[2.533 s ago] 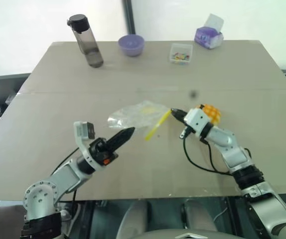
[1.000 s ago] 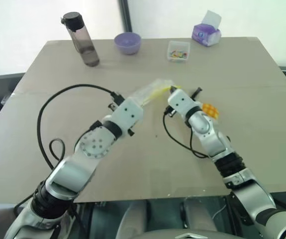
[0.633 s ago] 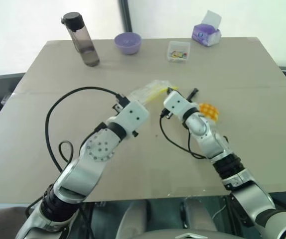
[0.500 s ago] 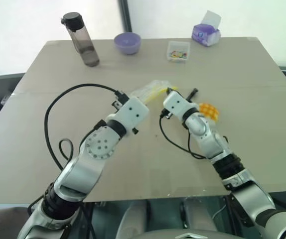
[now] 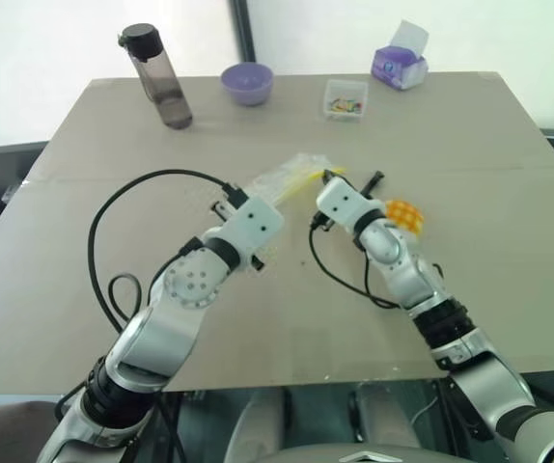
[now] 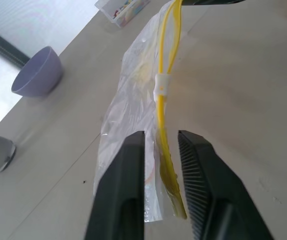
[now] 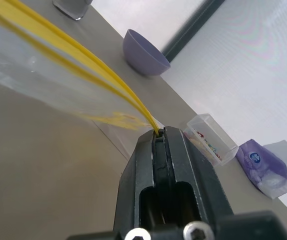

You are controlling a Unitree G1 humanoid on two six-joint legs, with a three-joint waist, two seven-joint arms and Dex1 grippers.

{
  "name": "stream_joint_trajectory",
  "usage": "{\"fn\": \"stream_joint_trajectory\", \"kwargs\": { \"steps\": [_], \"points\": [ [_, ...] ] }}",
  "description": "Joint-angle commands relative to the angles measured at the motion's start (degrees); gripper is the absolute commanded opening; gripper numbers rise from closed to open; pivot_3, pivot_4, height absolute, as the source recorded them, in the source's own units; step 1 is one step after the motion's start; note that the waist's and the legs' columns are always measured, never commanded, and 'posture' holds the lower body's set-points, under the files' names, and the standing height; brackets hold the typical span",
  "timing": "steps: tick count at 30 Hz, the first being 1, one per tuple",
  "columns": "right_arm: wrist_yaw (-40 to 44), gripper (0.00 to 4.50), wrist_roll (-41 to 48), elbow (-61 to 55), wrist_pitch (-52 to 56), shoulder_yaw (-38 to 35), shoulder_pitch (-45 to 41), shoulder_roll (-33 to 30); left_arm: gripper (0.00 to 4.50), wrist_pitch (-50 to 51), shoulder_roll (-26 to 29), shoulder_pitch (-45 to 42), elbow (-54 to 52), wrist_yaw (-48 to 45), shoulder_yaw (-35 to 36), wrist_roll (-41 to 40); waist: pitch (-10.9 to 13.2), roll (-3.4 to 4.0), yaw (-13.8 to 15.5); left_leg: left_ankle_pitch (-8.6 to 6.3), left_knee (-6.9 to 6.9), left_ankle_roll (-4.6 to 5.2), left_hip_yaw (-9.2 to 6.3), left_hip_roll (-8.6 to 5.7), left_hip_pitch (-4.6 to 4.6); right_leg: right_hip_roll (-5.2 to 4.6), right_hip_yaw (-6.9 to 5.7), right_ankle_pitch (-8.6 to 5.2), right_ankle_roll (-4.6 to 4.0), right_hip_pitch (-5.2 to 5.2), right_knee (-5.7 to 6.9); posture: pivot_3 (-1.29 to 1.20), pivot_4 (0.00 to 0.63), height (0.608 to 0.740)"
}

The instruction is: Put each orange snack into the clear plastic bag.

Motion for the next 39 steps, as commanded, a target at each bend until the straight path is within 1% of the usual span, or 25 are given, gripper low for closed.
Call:
{"fn": "stream_joint_trajectory", "kwargs": {
  "steps": [1,4,5,6,7,8,9,10,11,13,17,20,22,23,24,25,26,28,32,33,39],
  "points": [
    [-0.6,0.0,0.6,-2.9,-0.8,-0.1,0.3,0.3,0.06,0.1,-0.5,-0.4,-2.2,-0.5,0.6,1.3,0.0,0.0,0.0,0.0,0.0,0.0,0.0,0.0,0.0,0.0,0.0,0.0,0.0,0.0,0.0,0.0,0.15,0.74],
    [0.0,0.0,2.1,-2.7,-0.9,-0.6,0.5,0.5,0.06,-0.1,-0.3,-0.4,-2.1,-0.7,0.6,1.9,0.0,0.0,0.0,0.0,0.0,0.0,0.0,0.0,0.0,0.0,0.0,0.0,0.0,0.0,0.0,0.0,0.15,0.74],
    [3.8,0.42,5.4,-3.7,-0.1,-1.2,1.1,0.6,0.0,-0.4,-0.2,-0.3,-1.7,-0.8,0.6,2.2,0.0,0.0,0.0,0.0,0.0,0.0,0.0,0.0,0.0,0.0,0.0,0.0,0.0,0.0,0.0,0.0,0.15,0.74],
    [8.0,0.56,9.1,-4.8,0.1,-1.6,1.8,0.5,0.0,-1.0,0.1,-0.1,-1.3,-1.0,0.4,2.5,0.0,-0.01,0.0,0.0,0.01,0.0,0.0,0.0,0.0,0.0,0.0,0.0,0.0,0.0,0.01,0.0,0.15,0.74],
    [8.1,0.83,9.0,-5.5,0.3,-1.8,2.2,0.0,0.0,-1.7,0.0,0.1,-1.0,-1.0,0.5,2.6,0.0,-0.01,0.0,0.0,0.01,0.0,-0.01,0.0,0.0,0.0,-0.01,0.0,0.0,0.01,0.0,0.0,0.15,0.74],
    [8.6,1.38,9.2,-6.2,1.3,-2.2,2.5,-0.5,0.0,-2.5,0.0,0.2,-0.7,-1.1,0.4,2.8,0.0,-0.01,0.0,0.0,0.01,0.0,-0.02,0.0,0.0,0.0,-0.01,0.0,0.0,0.02,-0.01,0.0,0.15,0.74],
    [9.9,1.76,10.1,-6.7,2.4,-2.5,2.9,-0.9,0.0,-3.3,0.0,0.4,-0.4,-1.3,0.3,3.0,0.0,-0.01,0.0,0.0,0.01,0.01,-0.01,0.0,0.0,0.0,-0.01,0.0,0.0,0.02,-0.01,0.0,0.15,0.74],
    [12.3,2.16,12.6,-7.8,4.2,-3.4,3.4,-1.1,0.0,-4.5,0.0,0.8,-0.1,-1.2,0.4,3.2,0.0,-0.01,0.1,0.0,0.01,0.0,-0.01,-0.01,0.0,-0.01,-0.01,0.0,0.0,0.02,-0.01,0.0,0.15,0.74],
    [14.6,2.69,15.1,-9.0,6.0,-4.5,3.9,-1.3,0.0,-5.4,0.0,1.1,0.3,-1.2,0.4,3.5,0.0,-0.01,0.1,0.0,0.02,0.01,-0.01,-0.01,0.0,-0.01,-0.01,0.0,0.0,0.02,-0.01,0.0,0.15,0.74],
    [17.2,2.69,19.7,-11.8,12.1,-8.0,4.8,-1.4,0.0,-9.0,0.3,2.2,1.7,-0.7,0.2,4.6,0.0,-0.01,0.2,0.0,0.04,0.01,-0.04,0.0,0.0,-0.01,-0.03,0.0,0.0,0.04,0.0,0.0,0.15,0.74],
    [22.8,2.69,31.7,-18.7,27.3,-15.3,6.1,-1.0,0.0,-16.1,-0.1,4.9,5.5,0.3,1.1,5.7,0.0,-0.01,0.3,-0.01,0.03,0.01,-0.04,0.01,-0.01,-0.02,-0.03,0.0,0.0,0.04,0.01,0.0,0.15,0.74],
    [24.7,2.69,37.1,-21.9,33.8,-18.7,6.7,-2.2,0.0,-19.9,-1.5,6.1,8.0,0.8,2.7,5.2,0.0,-0.01,0.3,-0.02,0.04,0.03,-0.03,0.01,-0.01,-0.03,-0.02,0.0,0.0,0.03,0.02,0.0,0.15,0.74],
    [25.4,2.69,41.9,-24.0,39.1,-20.9,6.9,-1.7,0.0,-21.8,-2.3,6.7,9.2,1.0,3.4,5.4,0.0,-0.01,0.2,-0.05,0.04,0.09,-0.04,0.01,-0.01,-0.03,-0.03,0.0,0.0,0.02,0.03,0.0,0.15,0.74],
    [25.6,2.19,44.4,-25.1,42.0,-22.1,6.9,-1.3,0.0,-22.8,-2.9,6.9,9.6,1.1,3.8,5.1,0.0,-0.01,0.1,-0.1,0.04,0.18,-0.03,0.01,0.0,-0.03,-0.03,0.0,0.0,0.02,0.05,0.0,0.15,0.74],
    [25.8,1.96,46.4,-26.0,44.2,-22.8,6.8,-1.1,0.0,-23.7,-3.3,7.1,9.8,1.0,4.0,5.0,0.0,-0.01,0.1,-0.15,0.03,0.26,-0.03,0.02,0.0,-0.02,-0.02,0.0,0.0,0.01,0.08,0.0,0.15,0.74],
    [25.6,1.37,48.1,-26.7,46.0,-23.2,6.6,-0.5,0.0,-24.9,-3.4,7.2,10.2,0.8,3.9,5.2,0.0,-0.01,0.1,-0.16,0.03,0.28,-0.03,0.02,0.0,-0.02,-0.02,0.0,0.0,0.01,0.08,0.0,0.15,0.74],
    [25.3,1.04,49.2,-27.2,47.1,-23.3,6.4,-0.2,0.0,-25.8,-3.5,7.3,10.5,0.6,3.9,5.5,0.0,-0.01,0.1,-0.16,0.04,0.28,-0.03,0.03,0.0,-0.02,-0.02,0.0,0.0,0.01,0.09,0.0,0.15,0.74],
    [24.7,0.09,50.6,-28.4,48.8,-22.0,6.3,0.4,0.0,-26.6,-3.9,7.6,10.7,0.3,3.5,6.1,0.0,-0.01,0.1,-0.16,0.04,0.28,-0.02,0.01,0.0,-0.03,-0.02,0.0,0.0,0.01,0.08,0.0,0.15,0.74],
    [23.0,0.09,51.7,-29.8,49.2,-18.8,6.4,2.1,0.0,-27.7,-5.0,7.7,10.8,-0.4,3.3,6.5,0.0,-0.01,0.1,-0.16,0.05,0.29,-0.04,-0.01,0.01,-0.05,-0.03,0.0,0.0,0.01,0.09,0.0,0.15,0.74],
    [22.5,0.09,52.2,-30.3,49.4,-18.4,6.5,2.8,0.0,-28.4,-4.6,7.6,11.0,-0.7,3.1,7.2,0.0,0.0,0.1,-0.16,0.05,0.28,-0.03,-0.01,0.01,-0.05,-0.03,0.0,0.0,0.01,0.09,0.0,0.15,0.74],
    [20.7,0.09,54.5,-31.1,49.4,-17.9,6.2,3.9,0.0,-30.4,-4.0,8.1,11.6,-2.1,3.3,8.9,0.0,-0.01,0.2,-0.16,0.06,0.28,-0.04,-0.02,0.0,-0.05,-0.04,0.0,0.0,0.01,0.09,0.0,0.15,0.74]
  ]
}}
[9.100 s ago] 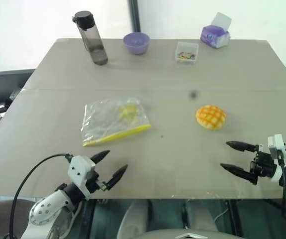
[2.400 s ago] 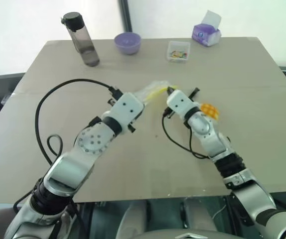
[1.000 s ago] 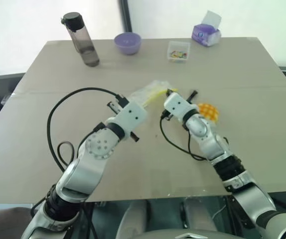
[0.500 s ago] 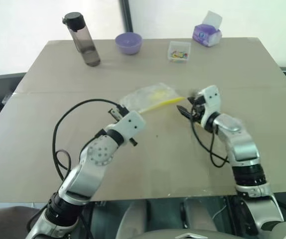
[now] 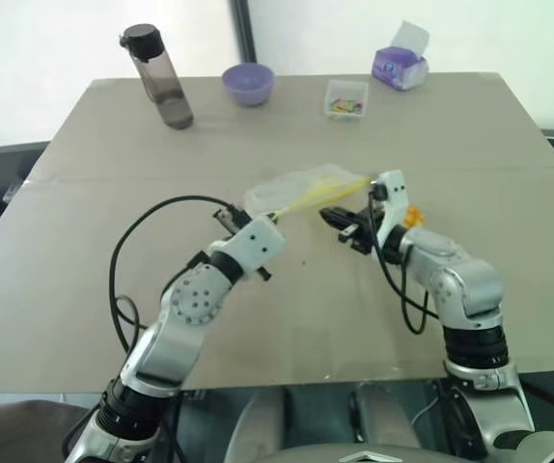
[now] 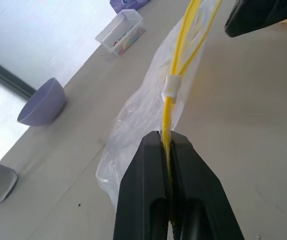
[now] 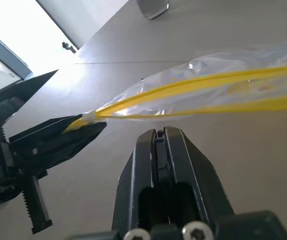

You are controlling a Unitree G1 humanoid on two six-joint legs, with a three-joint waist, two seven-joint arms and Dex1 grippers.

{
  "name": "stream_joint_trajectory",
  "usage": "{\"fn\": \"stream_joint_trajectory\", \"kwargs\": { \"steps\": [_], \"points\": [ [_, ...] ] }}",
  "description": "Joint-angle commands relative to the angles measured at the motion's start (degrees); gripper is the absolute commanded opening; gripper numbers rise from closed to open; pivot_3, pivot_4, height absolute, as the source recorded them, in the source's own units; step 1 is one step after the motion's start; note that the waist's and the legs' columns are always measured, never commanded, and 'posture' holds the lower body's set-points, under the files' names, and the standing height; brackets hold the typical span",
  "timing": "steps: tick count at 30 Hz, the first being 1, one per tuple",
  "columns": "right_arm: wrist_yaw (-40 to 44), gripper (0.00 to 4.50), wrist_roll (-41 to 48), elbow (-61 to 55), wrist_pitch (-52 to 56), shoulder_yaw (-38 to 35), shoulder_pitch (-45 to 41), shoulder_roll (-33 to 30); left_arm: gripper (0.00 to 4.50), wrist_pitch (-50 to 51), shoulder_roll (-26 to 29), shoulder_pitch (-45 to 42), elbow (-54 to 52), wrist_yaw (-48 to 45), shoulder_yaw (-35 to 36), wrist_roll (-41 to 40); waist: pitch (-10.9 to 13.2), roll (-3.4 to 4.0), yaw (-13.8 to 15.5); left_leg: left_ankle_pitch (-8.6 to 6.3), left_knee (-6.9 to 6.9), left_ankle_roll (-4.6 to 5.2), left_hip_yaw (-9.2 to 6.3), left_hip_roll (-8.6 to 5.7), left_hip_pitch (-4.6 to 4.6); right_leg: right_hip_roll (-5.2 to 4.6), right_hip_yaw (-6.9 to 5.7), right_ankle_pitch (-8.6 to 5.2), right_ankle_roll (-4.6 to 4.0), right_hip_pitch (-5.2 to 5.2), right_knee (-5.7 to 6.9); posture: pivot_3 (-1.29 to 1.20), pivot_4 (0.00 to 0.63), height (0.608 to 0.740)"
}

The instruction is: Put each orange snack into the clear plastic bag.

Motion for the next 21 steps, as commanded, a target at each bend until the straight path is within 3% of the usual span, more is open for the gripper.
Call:
{"fn": "stream_joint_trajectory", "kwargs": {
  "steps": [1,21],
  "points": [
    [-1.0,0.09,2.6,-2.5,0.2,-0.6,-1.1,0.7,0.0,-1.9,0.1,0.5,-1.0,-0.6,0.5,1.2,0.0,0.0,0.0,0.0,0.01,0.0,-0.01,0.0,0.0,0.0,-0.01,0.0,0.0,0.0,0.0,0.0,0.15,0.74],
    [-6.8,0.09,-0.7,6.1,-5.4,3.1,-2.6,0.9,0.0,-9.1,-2.2,0.6,-1.0,-4.0,-1.3,1.8,0.0,0.0,-0.1,0.0,0.01,0.0,-0.01,0.01,0.01,0.01,-0.01,0.0,0.0,0.0,0.02,0.0,0.15,0.74]
  ]
}}
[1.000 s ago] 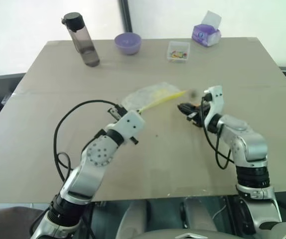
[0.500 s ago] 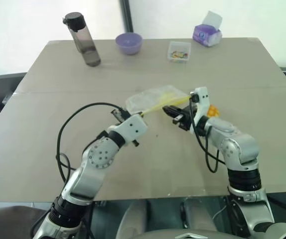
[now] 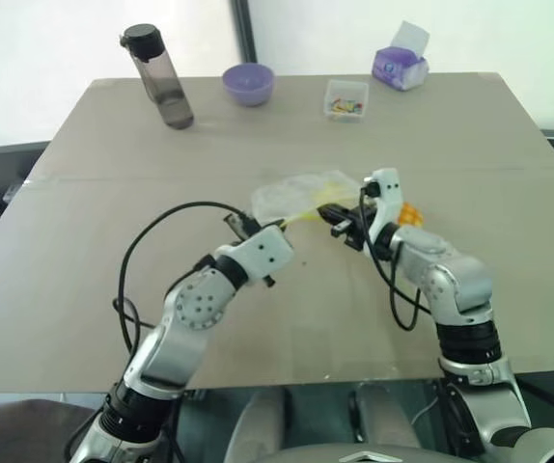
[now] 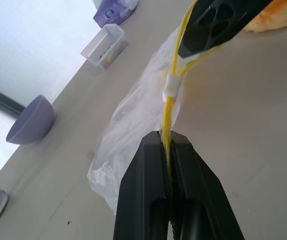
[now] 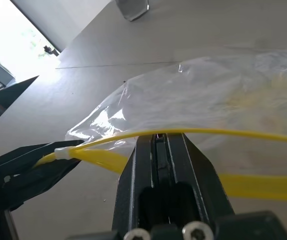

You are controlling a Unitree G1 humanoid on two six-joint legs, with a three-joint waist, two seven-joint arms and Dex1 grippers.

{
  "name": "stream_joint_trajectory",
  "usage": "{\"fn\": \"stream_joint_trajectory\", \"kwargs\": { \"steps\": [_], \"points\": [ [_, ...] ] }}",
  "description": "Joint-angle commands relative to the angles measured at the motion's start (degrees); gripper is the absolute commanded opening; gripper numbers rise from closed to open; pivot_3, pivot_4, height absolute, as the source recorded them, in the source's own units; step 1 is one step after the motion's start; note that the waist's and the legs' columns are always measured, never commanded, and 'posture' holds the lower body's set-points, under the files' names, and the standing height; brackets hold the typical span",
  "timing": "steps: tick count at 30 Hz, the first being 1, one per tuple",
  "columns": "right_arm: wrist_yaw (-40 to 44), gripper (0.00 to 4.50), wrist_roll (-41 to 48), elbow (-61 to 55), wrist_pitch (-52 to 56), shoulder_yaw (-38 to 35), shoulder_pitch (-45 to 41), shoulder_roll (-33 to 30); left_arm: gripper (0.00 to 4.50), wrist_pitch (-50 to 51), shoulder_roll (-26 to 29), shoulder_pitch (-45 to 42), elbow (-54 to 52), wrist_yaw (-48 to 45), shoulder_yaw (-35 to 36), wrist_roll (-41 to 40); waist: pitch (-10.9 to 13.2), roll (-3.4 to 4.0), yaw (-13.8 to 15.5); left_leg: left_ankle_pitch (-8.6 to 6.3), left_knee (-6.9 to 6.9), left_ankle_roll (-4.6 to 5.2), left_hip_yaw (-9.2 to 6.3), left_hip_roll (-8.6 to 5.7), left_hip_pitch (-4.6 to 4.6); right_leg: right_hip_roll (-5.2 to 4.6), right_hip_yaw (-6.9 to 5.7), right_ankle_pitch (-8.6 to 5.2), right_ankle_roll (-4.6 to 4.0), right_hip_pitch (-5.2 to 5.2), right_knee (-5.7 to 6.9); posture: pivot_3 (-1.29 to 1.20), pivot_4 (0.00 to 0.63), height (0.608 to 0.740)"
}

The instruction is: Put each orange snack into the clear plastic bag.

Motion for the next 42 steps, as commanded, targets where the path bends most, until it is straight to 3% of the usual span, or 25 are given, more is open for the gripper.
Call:
{"fn": "stream_joint_trajectory", "kwargs": {
  "steps": [1,6,10,14,19,21,25,34,38,42],
  "points": [
    [-1.1,0.09,-1.8,1.6,-4.0,1.5,-1.3,0.6,0.0,-4.1,-0.5,-0.3,-1.2,-1.1,-0.8,-0.5,0.0,0.0,0.0,0.0,0.0,0.0,0.0,0.0,0.0,0.0,0.0,0.0,0.0,0.0,0.0,0.0,0.15,0.74],
    [-2.4,0.09,-8.5,7.5,-13.0,5.4,-1.4,-0.5,0.0,-6.4,-1.4,-0.5,-0.7,-1.9,0.0,-1.3,0.0,0.0,0.0,0.01,0.0,-0.01,0.01,0.0,0.0,0.0,0.0,0.0,0.0,0.0,0.0,0.0,0.15,0.74],
    [-4.2,0.09,-23.5,14.2,-33.0,15.1,-2.6,-6.5,0.0,-5.0,-1.7,-0.2,0.6,-2.4,0.7,-1.2,0.0,0.0,0.0,0.03,0.02,-0.04,0.02,-0.03,0.02,0.0,0.0,0.0,0.0,0.0,0.0,0.0,0.15,0.74],
    [-6.0,1.44,-34.5,18.9,-48.1,20.8,-4.6,-12.3,0.0,-3.7,-2.2,0.0,0.6,-2.1,0.9,-0.7,0.0,0.0,-0.1,0.14,0.04,-0.24,0.02,-0.03,0.02,0.0,-0.01,0.0,0.0,0.0,-0.02,0.0,0.15,0.74],
    [-8.6,3.94,-42.7,22.9,-56.2,22.2,-7.1,-15.0,0.0,-1.5,-2.5,-0.2,0.5,-2.2,0.6,0.5,0.0,-0.01,-0.1,0.15,0.03,-0.25,0.06,-0.01,0.01,0.01,0.03,0.0,0.0,0.0,-0.01,0.0,0.15,0.74],
    [-7.9,4.48,-44.1,23.7,-57.7,22.5,-7.5,-15.3,0.0,-1.0,-2.9,-0.5,0.6,-2.1,0.4,0.8,0.0,-0.01,-0.1,0.15,0.04,-0.25,0.04,-0.01,0.01,0.01,0.02,0.0,0.0,0.01,-0.01,0.0,0.15,0.74],
    [-6.0,4.48,-45.2,24.8,-60.2,22.5,-7.6,-15.5,0.0,-0.1,-3.6,-1.0,0.8,-1.6,0.1,1.6,0.0,-0.01,-0.1,0.15,0.03,-0.25,0.04,0.0,0.01,0.01,0.02,0.0,0.0,0.01,-0.01,0.0,0.15,0.74],
    [5.6,4.48,-34.5,15.2,-53.9,14.7,-1.6,-18.4,0.0,2.6,-4.8,-1.7,2.0,1.2,3.0,3.5,0.0,-0.02,0.2,0.15,0.05,-0.25,0.03,0.0,-0.01,0.01,0.01,0.0,0.0,0.03,-0.02,0.0,0.15,0.74],
    [12.4,4.48,-11.3,0.7,-31.4,3.6,8.6,-15.8,0.0,2.8,-6.2,-2.9,3.3,2.1,3.3,3.0,0.0,-0.04,0.5,0.14,0.07,-0.24,-0.02,0.01,-0.01,0.01,-0.04,0.0,0.0,0.07,-0.02,0.0,0.15,0.74],
    [7.7,4.48,-6.9,-5.9,-21.4,-4.9,13.3,-16.3,0.0,2.4,-6.9,-3.1,4.1,2.1,3.2,2.9,0.0,-0.03,0.1,-0.01,0.1,0.03,0.01,0.0,-0.09,-0.06,-0.02,0.01,0.02,0.06,-0.03,0.0,0.15,0.74]
  ]
}}
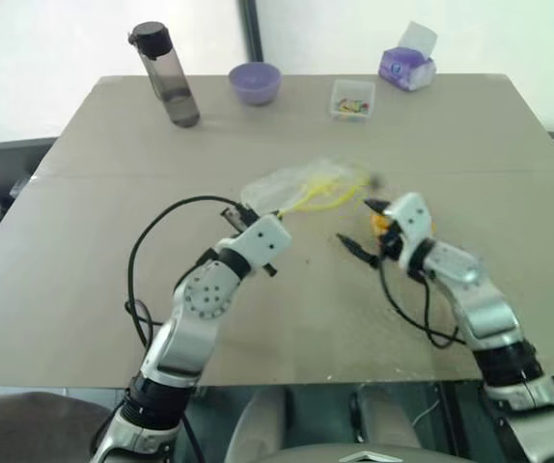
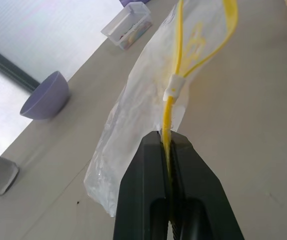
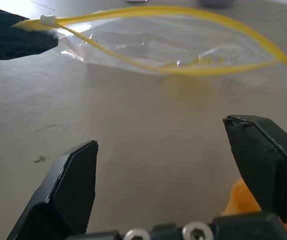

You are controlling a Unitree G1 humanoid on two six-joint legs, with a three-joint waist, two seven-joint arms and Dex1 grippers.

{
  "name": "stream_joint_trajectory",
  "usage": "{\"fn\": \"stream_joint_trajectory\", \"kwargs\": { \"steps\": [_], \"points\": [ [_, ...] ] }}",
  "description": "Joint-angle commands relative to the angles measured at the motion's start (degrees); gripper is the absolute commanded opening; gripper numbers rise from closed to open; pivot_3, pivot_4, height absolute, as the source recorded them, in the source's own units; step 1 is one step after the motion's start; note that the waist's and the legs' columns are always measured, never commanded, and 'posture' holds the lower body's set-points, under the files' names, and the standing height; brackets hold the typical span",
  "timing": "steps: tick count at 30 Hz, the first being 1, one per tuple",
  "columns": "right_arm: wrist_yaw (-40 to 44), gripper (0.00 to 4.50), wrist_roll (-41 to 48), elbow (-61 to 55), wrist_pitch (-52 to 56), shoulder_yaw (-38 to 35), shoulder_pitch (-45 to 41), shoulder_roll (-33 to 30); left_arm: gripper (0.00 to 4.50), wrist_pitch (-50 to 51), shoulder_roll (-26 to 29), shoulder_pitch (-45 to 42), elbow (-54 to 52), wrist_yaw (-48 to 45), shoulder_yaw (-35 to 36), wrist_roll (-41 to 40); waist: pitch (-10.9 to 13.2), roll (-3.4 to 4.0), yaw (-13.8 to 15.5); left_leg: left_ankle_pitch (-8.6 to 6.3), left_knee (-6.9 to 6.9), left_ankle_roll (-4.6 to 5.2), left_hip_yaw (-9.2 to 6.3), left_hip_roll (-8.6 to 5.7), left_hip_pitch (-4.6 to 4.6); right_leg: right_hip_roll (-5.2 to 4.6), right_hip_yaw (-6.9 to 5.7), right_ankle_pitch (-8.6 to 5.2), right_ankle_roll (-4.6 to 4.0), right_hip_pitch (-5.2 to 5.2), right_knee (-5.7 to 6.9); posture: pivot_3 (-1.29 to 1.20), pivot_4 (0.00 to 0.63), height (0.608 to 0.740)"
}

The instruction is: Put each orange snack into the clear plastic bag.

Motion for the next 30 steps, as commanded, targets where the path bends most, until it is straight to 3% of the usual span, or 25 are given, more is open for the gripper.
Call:
{"fn": "stream_joint_trajectory", "kwargs": {
  "steps": [1,11,16,25,29,30],
  "points": [
    [-6.1,4.48,3.9,-5.9,8.6,-9.1,0.6,-0.1,0.0,-0.7,-0.6,-0.6,-0.9,0.6,0.2,0.0,0.0,0.0,0.0,0.0,0.0,0.01,0.01,-0.03,0.05,0.0,0.02,0.0,0.0,0.0,0.05,0.0,0.15,0.74],
    [-10.5,4.48,6.1,-2.2,13.1,-13.0,-1.2,1.4,0.0,-1.6,-1.5,-1.5,0.9,0.1,-1.1,0.0,0.0,0.0,-0.1,0.01,0.01,0.01,0.04,-0.04,0.17,0.03,0.07,0.0,0.0,-0.03,0.33,0.0,0.15,0.74],
    [-8.1,4.48,8.7,-1.8,16.6,-11.3,-1.8,1.0,0.0,-2.1,-1.2,-1.9,1.6,0.1,-0.7,-0.2,0.0,0.0,0.0,0.01,0.05,0.01,0.03,-0.06,0.16,0.01,0.06,-0.01,0.0,-0.03,0.34,0.0,0.15,0.74],
    [-11.2,4.48,1.2,3.7,22.2,-5.0,-1.4,-4.0,0.0,-1.6,-1.6,-1.2,0.6,0.5,-0.4,0.1,-0.1,-0.12,0.4,0.01,0.12,0.02,-0.01,-0.08,0.17,0.01,0.02,-0.01,0.0,0.01,0.34,0.0,0.15,0.74],
    [-11.8,3.35,0.5,4.1,20.8,-5.4,-1.9,-3.7,0.0,-1.4,-1.7,-0.7,0.1,0.5,-0.4,0.2,-0.1,-0.18,0.5,0.01,0.17,0.02,-0.02,-0.08,0.17,0.01,0.0,0.0,0.0,0.03,0.35,0.0,0.15,0.74],
    [-11.8,2.79,0.3,4.1,20.5,-5.5,-1.9,-3.7,0.0,-1.3,-1.7,-0.6,-0.1,0.4,-0.4,0.2,-0.1,-0.18,0.5,0.01,0.18,0.02,-0.03,-0.08,0.17,0.01,0.0,0.0,0.0,0.03,0.36,0.0,0.15,0.74]
  ]
}}
